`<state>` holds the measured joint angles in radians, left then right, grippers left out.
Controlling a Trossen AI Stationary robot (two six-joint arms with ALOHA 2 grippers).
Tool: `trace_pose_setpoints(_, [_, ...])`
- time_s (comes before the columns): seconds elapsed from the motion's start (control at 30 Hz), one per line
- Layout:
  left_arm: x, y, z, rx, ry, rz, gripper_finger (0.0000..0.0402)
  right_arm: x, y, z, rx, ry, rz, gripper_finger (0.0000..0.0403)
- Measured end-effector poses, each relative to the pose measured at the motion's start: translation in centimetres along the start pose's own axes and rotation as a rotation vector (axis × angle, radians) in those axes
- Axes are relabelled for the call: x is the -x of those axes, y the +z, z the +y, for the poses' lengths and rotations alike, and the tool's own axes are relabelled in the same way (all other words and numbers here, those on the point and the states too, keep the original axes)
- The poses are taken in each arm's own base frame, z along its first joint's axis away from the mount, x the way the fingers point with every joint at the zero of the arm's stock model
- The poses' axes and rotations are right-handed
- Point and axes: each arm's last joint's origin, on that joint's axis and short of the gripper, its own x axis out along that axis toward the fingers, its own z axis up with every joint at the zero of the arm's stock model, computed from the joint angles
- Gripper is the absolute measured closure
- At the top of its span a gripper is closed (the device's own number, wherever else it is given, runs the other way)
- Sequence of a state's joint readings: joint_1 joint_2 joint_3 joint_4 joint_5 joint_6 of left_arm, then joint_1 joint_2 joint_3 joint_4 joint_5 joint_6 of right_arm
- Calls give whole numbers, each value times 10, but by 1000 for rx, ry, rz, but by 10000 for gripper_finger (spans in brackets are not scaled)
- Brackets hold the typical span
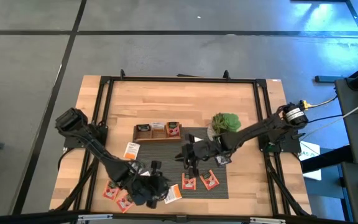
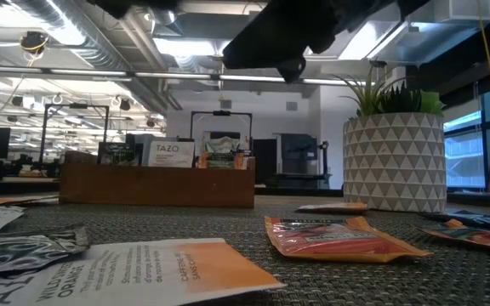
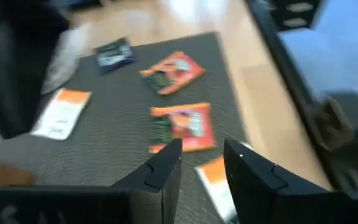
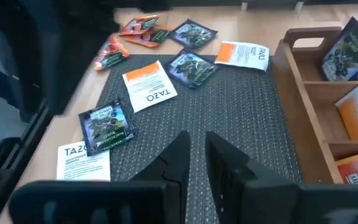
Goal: Pick & Place Tea
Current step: Put the white tea bag to the middle section of the wooden organizer
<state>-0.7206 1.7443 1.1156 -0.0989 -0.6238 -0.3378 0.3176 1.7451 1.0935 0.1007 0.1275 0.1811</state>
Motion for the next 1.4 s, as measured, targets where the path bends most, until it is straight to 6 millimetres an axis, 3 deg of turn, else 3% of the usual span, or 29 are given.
trace_pose_setpoints(0.23, [-17,7,26,131,64,11,286,1,1,3,-87,-82,-36,347])
trace_pose_setpoints(0.67, [-31,12,51,129,119,25,286,1,3,2,-210,-94,-63,347])
trace_pose_setpoints(0.9, [-32,12,51,112,48,55,286,-13,5,5,-213,-30,-161,347])
trace_pose_setpoints(1.07, [-31,10,47,127,-38,84,286,-28,-8,7,-194,45,-121,347])
trace_pose_setpoints(1.4, [-27,8,36,150,-162,121,286,-29,-15,14,-174,186,-18,347])
